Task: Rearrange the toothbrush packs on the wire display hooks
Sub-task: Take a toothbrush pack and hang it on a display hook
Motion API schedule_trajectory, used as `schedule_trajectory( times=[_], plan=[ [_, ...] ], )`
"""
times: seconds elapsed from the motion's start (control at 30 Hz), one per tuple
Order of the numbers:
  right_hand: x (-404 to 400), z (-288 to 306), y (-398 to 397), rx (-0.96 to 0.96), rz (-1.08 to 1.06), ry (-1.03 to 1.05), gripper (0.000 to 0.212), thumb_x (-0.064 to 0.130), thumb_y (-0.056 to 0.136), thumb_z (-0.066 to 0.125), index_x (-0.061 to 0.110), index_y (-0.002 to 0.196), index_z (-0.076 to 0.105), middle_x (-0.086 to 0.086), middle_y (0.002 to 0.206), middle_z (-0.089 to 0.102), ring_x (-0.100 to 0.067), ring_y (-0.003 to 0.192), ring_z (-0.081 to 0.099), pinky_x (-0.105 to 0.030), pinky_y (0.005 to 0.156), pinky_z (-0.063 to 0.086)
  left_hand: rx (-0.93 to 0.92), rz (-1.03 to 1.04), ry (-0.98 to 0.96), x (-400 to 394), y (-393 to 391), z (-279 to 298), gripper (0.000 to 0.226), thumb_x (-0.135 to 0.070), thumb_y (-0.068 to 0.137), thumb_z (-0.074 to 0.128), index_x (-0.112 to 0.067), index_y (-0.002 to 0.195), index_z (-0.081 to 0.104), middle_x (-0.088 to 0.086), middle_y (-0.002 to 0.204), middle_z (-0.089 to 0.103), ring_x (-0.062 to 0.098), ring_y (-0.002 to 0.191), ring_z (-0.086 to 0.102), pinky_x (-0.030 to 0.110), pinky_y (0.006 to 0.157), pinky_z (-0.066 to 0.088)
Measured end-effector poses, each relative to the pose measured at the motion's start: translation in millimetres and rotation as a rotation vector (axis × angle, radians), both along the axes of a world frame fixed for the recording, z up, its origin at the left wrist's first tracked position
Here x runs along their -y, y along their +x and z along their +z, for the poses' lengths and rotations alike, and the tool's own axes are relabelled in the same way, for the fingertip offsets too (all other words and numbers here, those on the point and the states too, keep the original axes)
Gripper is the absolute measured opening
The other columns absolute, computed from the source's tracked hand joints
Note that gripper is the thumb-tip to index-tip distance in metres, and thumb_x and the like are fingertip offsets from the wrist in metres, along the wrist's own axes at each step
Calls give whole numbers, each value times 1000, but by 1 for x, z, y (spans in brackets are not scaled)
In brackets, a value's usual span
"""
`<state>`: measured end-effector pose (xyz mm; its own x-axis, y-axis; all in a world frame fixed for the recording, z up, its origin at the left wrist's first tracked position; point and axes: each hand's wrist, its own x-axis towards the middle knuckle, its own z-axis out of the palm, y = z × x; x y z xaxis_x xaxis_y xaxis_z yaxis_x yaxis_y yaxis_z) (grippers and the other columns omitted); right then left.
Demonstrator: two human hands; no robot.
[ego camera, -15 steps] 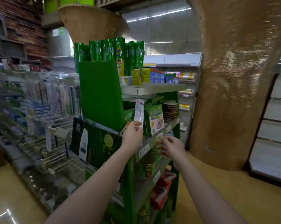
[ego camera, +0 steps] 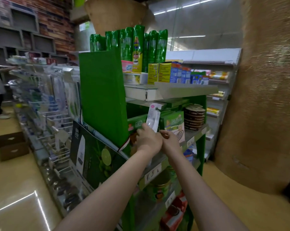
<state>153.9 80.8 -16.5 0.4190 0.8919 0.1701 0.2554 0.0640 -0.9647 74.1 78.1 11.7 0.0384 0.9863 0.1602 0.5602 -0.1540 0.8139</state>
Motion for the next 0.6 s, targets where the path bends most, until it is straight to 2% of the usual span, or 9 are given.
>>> schedule_trajectory(
  times=[0.07,0.13,0.23,0.33,0.4,0.5,0.6],
  plan=[
    [-9,0,1,-33,32,-1,51,18,91,59,6,138,42,-12,129,55,-24,113,56,-35,90,51,-6,38,-5,-5,1,2,52,-22,94,47,-7,139,26,19,141,33,37,126,39,47,103,37],
    [-11,-1,2,-136,86,5,55,16,90,60,8,140,39,-12,125,58,-22,104,61,-34,83,55,7,60,14,-10,-1,0,49,-17,93,46,-7,138,29,19,141,34,37,125,40,46,102,38],
    [-12,-6,7,-194,155,66,37,10,90,56,13,126,55,-11,108,67,-19,87,66,-25,63,55,140,-7,99,-17,-7,-6,30,-11,91,49,-10,121,50,15,127,50,31,109,53,45,95,46],
    [-10,-10,16,-353,177,97,29,9,91,58,9,120,60,-14,105,69,-26,92,67,-37,76,58,293,-119,156,-16,-15,-4,21,-2,87,54,-18,101,59,4,95,64,23,91,61,41,85,53],
    [-3,-11,22,-468,202,124,25,9,92,58,8,117,58,-16,104,67,-24,89,66,-37,74,58,324,-182,178,-15,-18,-1,26,3,86,53,-19,96,62,-1,83,64,21,86,63,33,78,55],
    [8,-11,29,-540,249,181,24,10,94,55,7,118,57,-16,102,66,-21,85,65,-27,63,55,322,-268,210,-7,-18,5,27,6,88,54,-12,104,67,5,89,66,13,81,62,15,69,52],
    [16,-11,33,-556,279,219,24,10,94,54,7,118,57,-17,104,65,-23,90,64,-28,68,56,349,-319,220,5,-19,9,27,4,89,55,-11,107,67,3,86,66,4,75,60,7,63,49]
  ],
)
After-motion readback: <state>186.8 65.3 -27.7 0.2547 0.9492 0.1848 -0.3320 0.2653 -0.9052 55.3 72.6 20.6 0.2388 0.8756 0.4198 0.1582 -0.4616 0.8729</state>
